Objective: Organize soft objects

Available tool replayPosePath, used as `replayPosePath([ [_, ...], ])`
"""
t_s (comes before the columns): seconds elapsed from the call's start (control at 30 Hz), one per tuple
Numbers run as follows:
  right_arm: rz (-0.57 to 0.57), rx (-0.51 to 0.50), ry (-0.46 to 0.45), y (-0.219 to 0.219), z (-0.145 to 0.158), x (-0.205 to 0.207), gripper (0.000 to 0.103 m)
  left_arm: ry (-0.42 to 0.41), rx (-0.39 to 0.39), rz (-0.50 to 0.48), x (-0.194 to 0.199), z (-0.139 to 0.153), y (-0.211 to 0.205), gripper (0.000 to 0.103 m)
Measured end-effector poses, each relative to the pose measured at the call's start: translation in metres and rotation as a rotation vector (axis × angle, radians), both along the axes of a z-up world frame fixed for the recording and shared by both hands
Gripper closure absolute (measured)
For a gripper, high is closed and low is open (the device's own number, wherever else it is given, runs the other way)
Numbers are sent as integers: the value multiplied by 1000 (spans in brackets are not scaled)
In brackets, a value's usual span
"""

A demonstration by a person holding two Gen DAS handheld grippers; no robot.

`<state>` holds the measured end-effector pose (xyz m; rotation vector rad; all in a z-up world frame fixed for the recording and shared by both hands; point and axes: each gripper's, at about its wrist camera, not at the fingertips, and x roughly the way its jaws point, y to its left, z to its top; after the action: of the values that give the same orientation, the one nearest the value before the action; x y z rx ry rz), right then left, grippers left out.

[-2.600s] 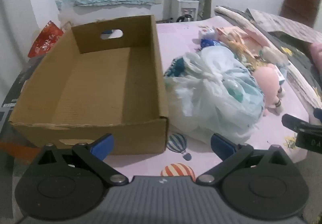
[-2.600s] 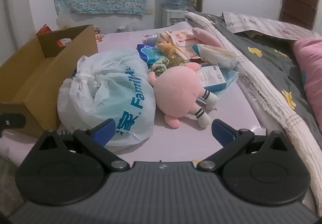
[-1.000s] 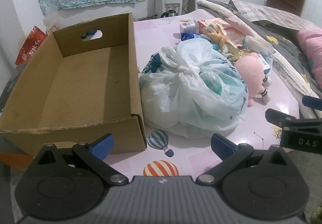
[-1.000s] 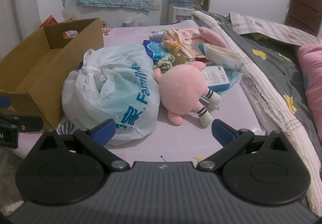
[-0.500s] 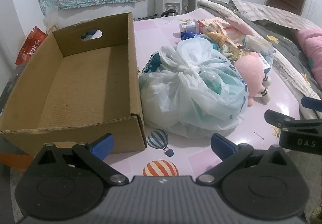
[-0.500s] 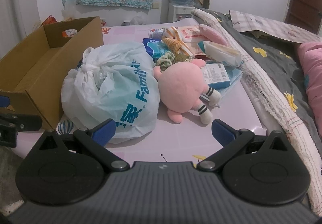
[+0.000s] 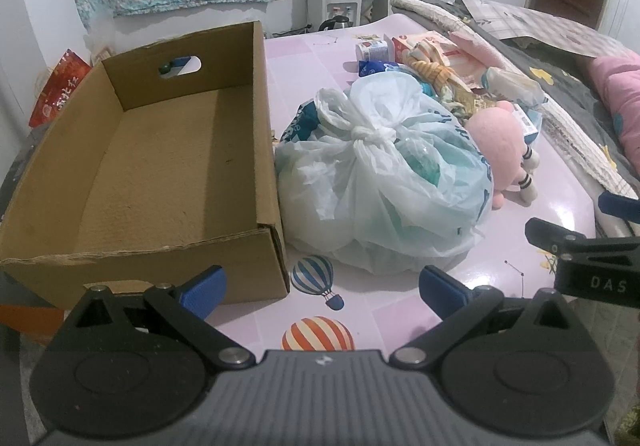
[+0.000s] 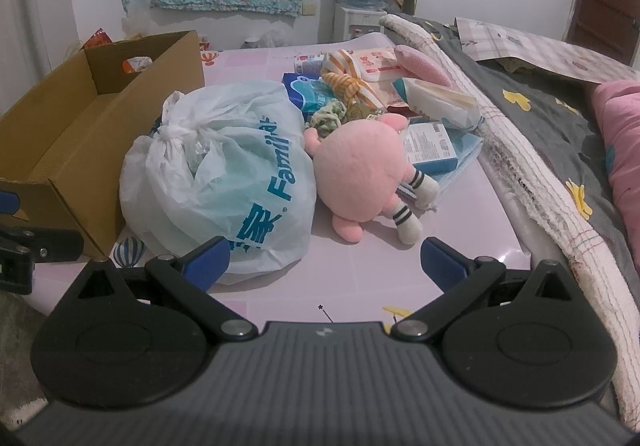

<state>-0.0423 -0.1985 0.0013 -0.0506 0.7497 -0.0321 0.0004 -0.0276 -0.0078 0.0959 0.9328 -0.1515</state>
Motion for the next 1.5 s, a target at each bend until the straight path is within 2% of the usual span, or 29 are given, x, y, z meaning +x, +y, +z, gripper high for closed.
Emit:
replayPosePath([
  [0.47, -15, 29, 14, -8, -7, 5, 1, 16, 9, -7, 5, -4, -5, 0],
  [0.67, -60, 90, 1, -28, -15, 8, 1, -33, 13, -59, 5, 5, -17, 0],
  [0.87, -154, 199, -82, -72, -25, 4, 1, -139, -36, -151, 11, 24, -37, 0],
  [1.03, -197, 274, -170, -114, -31, 5, 1, -172, -164, -240, 30, 29, -57, 1],
  [1.13, -189, 364, -219, -140, -30, 13, 1, -187, -206, -285, 41, 28, -74, 7],
  [1.3, -86, 479, -224, -163, -29, 54, 6, -138, -206, -371, 65, 16, -109, 37],
  [1.43, -25, 573, -183, -172, -37, 100, 22, -103, -191, -405, 80, 2, -130, 50],
  [1.47, -21, 588, -165, -173, -40, 113, 28, -95, -173, -408, 84, -2, -137, 60],
  [1.5, -18, 601, -153, -174, -42, 121, 28, -84, -153, -409, 87, -6, -142, 67],
])
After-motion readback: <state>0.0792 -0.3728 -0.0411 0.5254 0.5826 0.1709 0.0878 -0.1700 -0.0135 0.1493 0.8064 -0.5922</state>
